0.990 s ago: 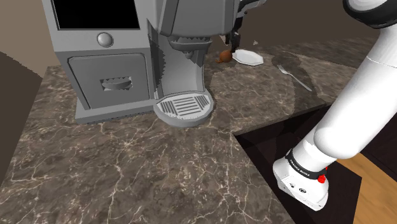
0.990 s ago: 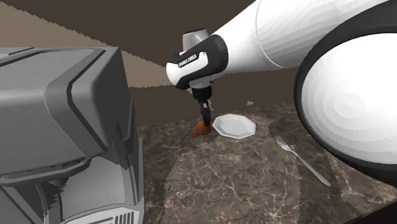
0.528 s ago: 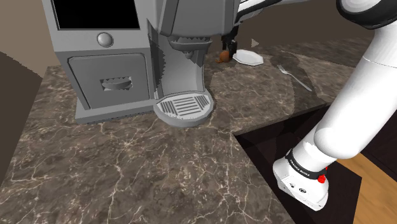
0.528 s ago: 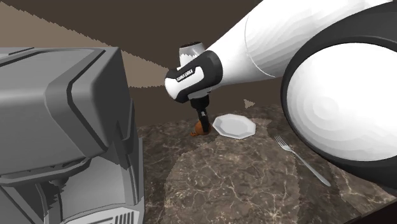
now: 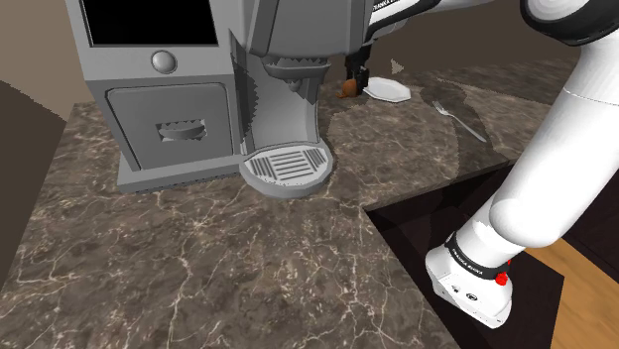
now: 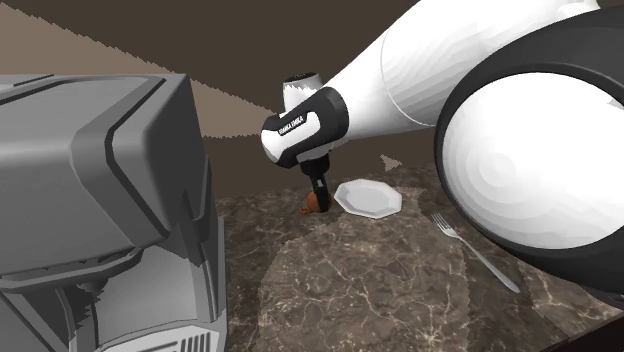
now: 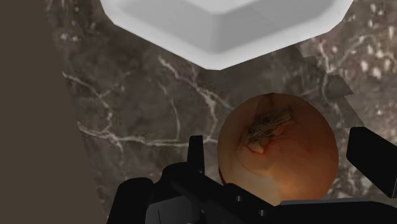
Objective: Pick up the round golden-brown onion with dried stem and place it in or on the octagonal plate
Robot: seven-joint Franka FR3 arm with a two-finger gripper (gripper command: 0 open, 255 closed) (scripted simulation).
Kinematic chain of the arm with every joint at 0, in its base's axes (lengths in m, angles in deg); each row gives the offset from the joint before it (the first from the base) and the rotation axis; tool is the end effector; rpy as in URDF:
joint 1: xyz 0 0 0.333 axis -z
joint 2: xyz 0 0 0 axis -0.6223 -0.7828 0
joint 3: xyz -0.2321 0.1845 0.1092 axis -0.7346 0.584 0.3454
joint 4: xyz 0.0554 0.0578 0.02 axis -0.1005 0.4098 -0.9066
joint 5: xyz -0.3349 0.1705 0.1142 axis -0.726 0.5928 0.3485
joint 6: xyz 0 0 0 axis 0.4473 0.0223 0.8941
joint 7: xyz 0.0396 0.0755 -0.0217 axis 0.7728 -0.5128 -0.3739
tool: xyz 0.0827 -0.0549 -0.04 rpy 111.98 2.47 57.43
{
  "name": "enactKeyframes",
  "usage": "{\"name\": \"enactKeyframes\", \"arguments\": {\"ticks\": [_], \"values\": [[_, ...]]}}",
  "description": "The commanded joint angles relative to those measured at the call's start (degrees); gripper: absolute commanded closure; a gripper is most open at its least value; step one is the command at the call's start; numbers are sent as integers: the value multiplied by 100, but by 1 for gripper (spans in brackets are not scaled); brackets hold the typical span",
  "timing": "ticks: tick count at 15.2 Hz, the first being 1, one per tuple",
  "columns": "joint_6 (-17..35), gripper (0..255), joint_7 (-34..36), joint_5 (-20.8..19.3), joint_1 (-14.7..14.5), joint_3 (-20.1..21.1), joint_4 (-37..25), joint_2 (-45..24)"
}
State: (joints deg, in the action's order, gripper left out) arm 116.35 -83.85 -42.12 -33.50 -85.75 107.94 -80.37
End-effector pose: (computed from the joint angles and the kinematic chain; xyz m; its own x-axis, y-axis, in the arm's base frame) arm 0.5839 -0.1673 0.4126 0.4901 0.8565 -0.1619 0.8717 -0.4806 0.0963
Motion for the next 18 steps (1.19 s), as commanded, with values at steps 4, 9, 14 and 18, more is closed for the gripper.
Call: {"name": "enactKeyframes", "arguments": {"ticks": [4, 9, 14, 18], "values": [[0, 255, 0, 0, 0, 0, 0, 0], [0, 255, 0, 0, 0, 0, -1, 0], [-209, 255, -30, 4, -6, 1, -133, 78], [-492, 255, -71, 12, -13, 4, -330, 168]]}}
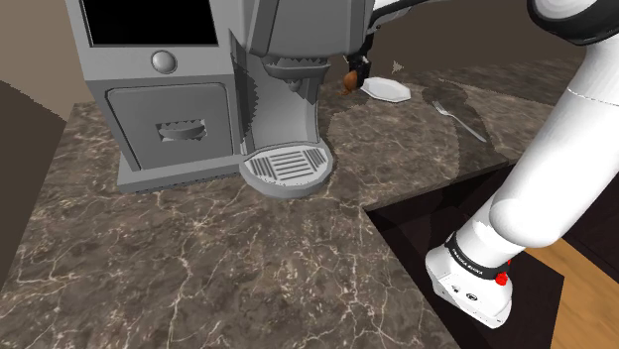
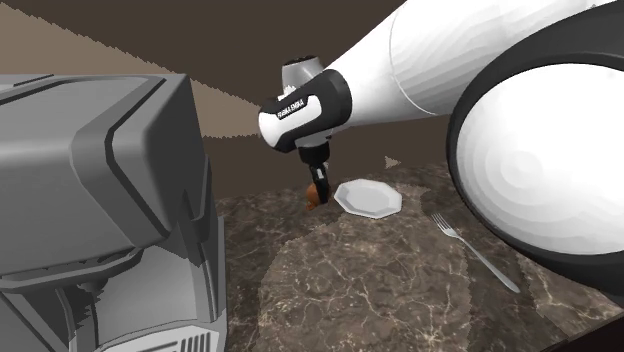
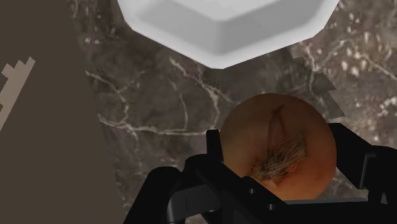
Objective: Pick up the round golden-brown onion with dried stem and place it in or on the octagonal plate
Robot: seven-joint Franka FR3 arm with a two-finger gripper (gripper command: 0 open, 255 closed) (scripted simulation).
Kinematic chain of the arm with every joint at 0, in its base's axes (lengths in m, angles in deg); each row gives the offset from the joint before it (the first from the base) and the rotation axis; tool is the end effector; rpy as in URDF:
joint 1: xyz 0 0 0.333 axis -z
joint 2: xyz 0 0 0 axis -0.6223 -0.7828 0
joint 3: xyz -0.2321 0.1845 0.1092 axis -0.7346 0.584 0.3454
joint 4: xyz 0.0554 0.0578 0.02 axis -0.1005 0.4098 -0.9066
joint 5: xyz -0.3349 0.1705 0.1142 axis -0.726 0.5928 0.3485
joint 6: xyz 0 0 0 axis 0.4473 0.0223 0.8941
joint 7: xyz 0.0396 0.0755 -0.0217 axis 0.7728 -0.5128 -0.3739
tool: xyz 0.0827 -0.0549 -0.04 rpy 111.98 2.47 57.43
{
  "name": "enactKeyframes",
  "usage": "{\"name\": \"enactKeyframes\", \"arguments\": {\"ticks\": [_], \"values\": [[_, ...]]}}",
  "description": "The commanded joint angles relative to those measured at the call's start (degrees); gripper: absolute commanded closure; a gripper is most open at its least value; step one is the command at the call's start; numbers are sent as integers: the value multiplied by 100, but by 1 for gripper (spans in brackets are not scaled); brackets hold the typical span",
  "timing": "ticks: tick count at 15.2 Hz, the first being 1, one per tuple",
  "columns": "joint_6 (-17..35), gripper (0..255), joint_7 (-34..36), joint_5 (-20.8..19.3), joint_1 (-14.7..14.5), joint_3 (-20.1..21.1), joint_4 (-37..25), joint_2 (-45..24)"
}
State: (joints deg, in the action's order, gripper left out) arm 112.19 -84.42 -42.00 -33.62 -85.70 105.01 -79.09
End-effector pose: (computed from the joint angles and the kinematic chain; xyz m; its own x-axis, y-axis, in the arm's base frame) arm 0.5849 -0.1672 0.4435 0.4901 0.8565 -0.1620 0.8717 -0.4805 0.0965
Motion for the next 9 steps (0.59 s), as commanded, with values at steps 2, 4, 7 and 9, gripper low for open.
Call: {"name": "enactKeyframes", "arguments": {"ticks": [2, 4, 7, 9], "values": [[-219, 255, -34, 3, -4, 0, -144, 77], [-362, 255, -55, 7, -7, 1, -256, 110], [-579, 255, -88, 15, -11, 3, -435, 151], [-726, 255, -110, 20, -13, 4, -561, 173]]}}
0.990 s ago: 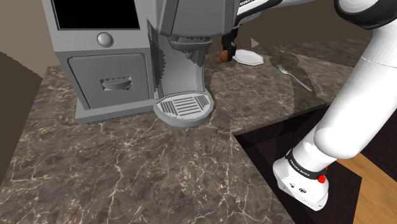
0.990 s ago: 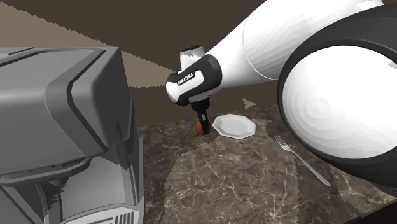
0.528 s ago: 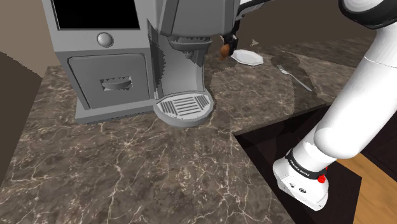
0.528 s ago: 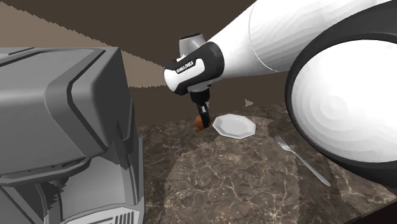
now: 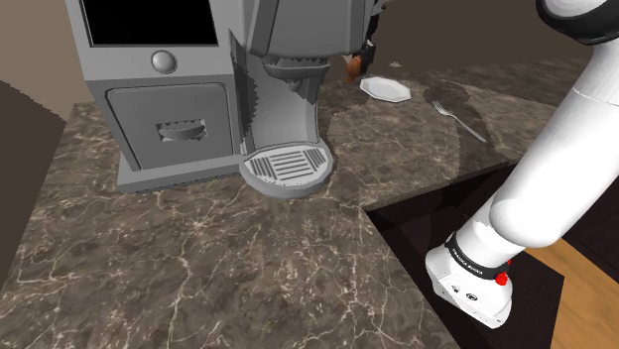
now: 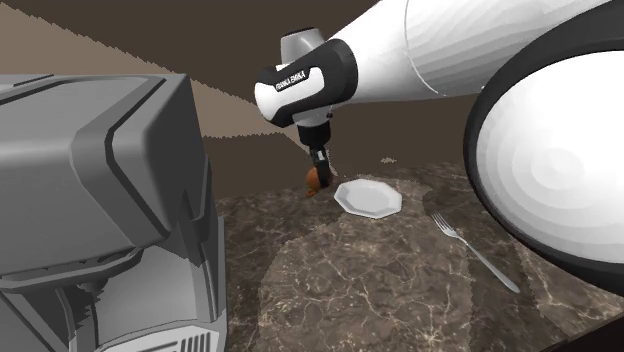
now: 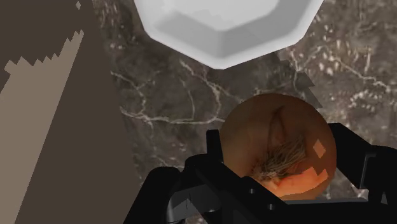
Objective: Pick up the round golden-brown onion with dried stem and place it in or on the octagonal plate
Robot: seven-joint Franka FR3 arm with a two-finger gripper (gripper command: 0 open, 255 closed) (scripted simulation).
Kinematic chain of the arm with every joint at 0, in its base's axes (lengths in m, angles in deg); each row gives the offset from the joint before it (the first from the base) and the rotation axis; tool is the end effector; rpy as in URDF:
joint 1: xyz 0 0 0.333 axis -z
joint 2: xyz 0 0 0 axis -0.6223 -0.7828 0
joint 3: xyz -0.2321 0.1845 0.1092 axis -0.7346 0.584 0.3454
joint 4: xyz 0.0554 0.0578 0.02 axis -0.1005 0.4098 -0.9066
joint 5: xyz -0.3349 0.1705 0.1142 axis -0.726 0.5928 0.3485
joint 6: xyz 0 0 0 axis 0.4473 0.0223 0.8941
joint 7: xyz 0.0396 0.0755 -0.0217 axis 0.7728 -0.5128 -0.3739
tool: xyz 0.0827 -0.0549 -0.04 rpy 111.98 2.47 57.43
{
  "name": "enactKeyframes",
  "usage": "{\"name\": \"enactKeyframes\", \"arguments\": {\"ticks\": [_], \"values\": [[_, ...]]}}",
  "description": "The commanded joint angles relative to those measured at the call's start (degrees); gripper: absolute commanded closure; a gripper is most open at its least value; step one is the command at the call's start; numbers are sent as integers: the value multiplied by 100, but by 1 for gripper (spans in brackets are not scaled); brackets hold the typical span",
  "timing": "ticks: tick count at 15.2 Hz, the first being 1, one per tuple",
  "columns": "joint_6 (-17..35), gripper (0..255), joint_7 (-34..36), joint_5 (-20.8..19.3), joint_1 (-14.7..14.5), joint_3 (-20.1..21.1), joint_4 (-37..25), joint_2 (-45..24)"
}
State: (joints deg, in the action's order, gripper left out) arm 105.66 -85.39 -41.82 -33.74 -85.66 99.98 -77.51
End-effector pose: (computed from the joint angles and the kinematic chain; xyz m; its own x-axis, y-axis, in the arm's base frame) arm 0.5842 -0.1673 0.4917 0.4904 0.8563 -0.1619 0.8715 -0.4808 0.0965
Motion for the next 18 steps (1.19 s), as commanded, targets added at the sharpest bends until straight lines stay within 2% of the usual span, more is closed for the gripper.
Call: {"name": "enactKeyframes", "arguments": {"ticks": [1, 7, 14, 18], "values": [[-105, 255, -18, 3, -1, 0, -86, 20], [-23, 255, -805, 84, 438, -328, -80, 75], [-7, 255, -1744, 271, 960, -694, -375, -101], [288, 255, -1709, 266, 963, -693, -109, -135]]}}
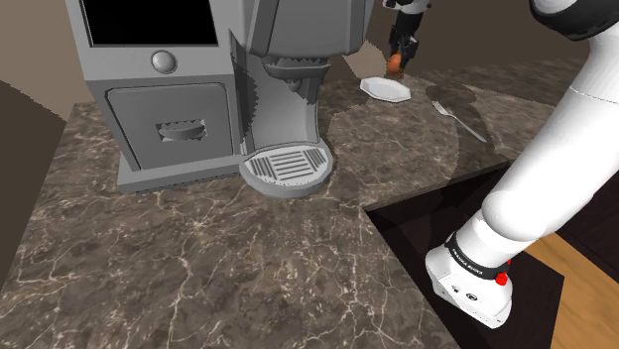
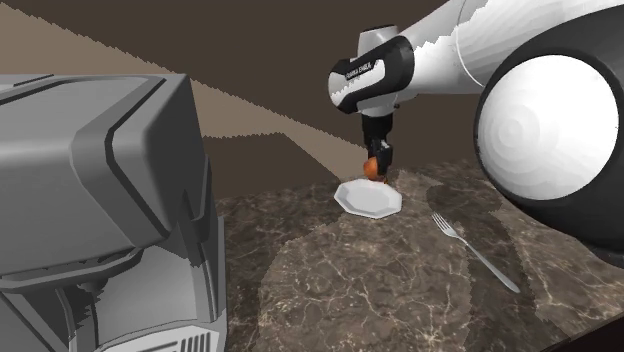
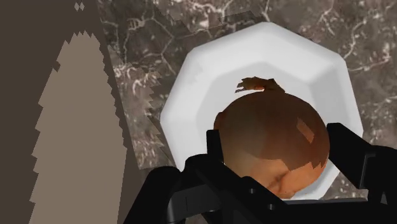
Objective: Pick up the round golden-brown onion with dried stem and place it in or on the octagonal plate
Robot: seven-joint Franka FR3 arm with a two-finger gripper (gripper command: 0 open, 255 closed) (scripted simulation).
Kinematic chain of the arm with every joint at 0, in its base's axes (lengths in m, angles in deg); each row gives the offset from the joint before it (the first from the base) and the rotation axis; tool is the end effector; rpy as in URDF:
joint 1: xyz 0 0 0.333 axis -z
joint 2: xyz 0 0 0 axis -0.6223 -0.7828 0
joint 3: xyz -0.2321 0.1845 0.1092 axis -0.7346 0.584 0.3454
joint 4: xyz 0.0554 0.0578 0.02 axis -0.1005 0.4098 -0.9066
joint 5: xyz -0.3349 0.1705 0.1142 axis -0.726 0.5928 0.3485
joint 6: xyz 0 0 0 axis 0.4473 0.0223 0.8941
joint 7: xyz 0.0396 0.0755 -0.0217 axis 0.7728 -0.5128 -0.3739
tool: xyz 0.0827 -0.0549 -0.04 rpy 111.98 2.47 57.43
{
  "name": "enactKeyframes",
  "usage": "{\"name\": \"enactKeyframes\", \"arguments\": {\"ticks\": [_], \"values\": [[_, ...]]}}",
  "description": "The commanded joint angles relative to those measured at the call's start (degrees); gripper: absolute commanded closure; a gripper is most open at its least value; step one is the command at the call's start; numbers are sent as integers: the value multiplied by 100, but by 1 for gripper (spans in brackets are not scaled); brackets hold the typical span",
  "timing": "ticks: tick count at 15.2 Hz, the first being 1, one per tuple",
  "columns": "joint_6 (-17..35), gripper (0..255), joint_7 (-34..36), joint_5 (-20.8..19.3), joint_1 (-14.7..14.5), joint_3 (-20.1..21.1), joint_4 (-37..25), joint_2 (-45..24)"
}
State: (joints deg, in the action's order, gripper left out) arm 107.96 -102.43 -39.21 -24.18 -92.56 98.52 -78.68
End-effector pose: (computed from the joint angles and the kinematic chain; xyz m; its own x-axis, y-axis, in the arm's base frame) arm 0.5258 -0.3240 0.4979 0.4903 0.8563 -0.1621 0.8715 -0.4809 0.0957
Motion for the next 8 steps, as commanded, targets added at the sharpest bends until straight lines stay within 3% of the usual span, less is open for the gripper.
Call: {"name": "enactKeyframes", "arguments": {"ticks": [1, 8], "values": [[132, 255, 4, 4, 7, -2, 99, -30], [637, 255, 56, 11, 17, -1, 496, -144]]}}
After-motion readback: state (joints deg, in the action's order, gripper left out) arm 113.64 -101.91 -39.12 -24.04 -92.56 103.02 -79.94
